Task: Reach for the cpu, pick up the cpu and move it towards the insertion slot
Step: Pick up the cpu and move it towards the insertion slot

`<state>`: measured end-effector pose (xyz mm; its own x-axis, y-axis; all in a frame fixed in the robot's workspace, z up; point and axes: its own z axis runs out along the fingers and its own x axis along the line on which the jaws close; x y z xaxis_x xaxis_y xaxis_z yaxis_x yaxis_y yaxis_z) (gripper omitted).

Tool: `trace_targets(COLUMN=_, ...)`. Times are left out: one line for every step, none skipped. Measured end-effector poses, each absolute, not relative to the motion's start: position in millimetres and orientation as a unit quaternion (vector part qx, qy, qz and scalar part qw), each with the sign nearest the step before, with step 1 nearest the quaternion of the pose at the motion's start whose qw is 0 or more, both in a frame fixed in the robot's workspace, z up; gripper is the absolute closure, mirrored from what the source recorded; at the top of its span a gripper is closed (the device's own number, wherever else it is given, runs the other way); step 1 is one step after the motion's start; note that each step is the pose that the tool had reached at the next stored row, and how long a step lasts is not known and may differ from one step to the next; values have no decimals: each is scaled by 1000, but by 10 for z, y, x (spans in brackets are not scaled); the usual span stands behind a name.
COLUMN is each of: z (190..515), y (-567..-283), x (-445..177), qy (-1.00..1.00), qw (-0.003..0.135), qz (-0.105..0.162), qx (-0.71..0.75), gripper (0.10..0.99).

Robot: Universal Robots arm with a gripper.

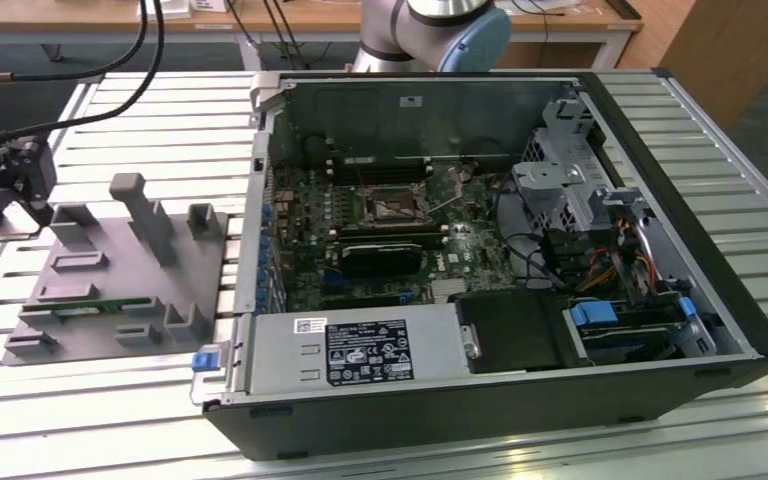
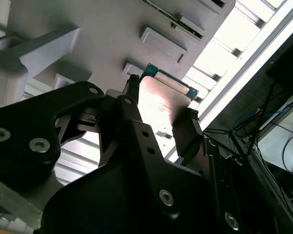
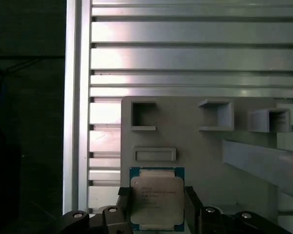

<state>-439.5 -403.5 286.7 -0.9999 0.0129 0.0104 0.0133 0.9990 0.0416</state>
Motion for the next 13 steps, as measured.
trace_targets(z=2868, y=-4034, x=-4395, qy=-1000, qw=5, qz=-21, qx=-7, gripper=561)
trace_targets(z=2873, y=-4034, x=-4395, qy=-1000, qw=5, qz=-21, qx=-7, gripper=561)
trace_targets(z=2882, y=-4035, x=-4395, qy=-1000, qw=5, qz=-21, qx=-7, gripper=561)
trace_targets(z=2896, y=-4035, x=-4395, qy=-1000, qw=5, qz=-21, qx=-7, gripper=561)
trace_targets(z=2913, y=-4035, x=-4395, qy=-1000, qw=5, qz=-21, qx=-7, gripper=561)
trace_targets(z=2937, y=-4035, x=-4395, qy=-1000, qw=5, qz=-21, qx=-7, gripper=561)
trace_targets(z=2967, y=-4035, x=-4395, qy=-1000, qw=5, qz=-21, qx=-8, gripper=561)
trace_targets(z=3003, y=-4034, x=-4394, qy=-1000, qw=5, qz=-21, qx=-8, gripper=561)
trace_targets(z=3043, y=-4033, x=-4394, qy=-1000, qw=5, qz=-21, qx=-8, gripper=561)
trace_targets(z=3087, y=-4032, x=-4395, qy=-1000, qw=5, qz=-21, qx=-8, gripper=561)
trace_targets(z=3128, y=-4031, x=-4395, qy=-1000, qw=5, qz=-21, qx=-8, gripper=561)
trace_targets(z=3169, y=-4031, x=-4395, qy=-1000, qw=5, qz=-21, qx=-8, gripper=561)
trace_targets(z=3207, y=-4031, x=-4395, qy=-1000, qw=5, qz=-21, qx=-8, gripper=561)
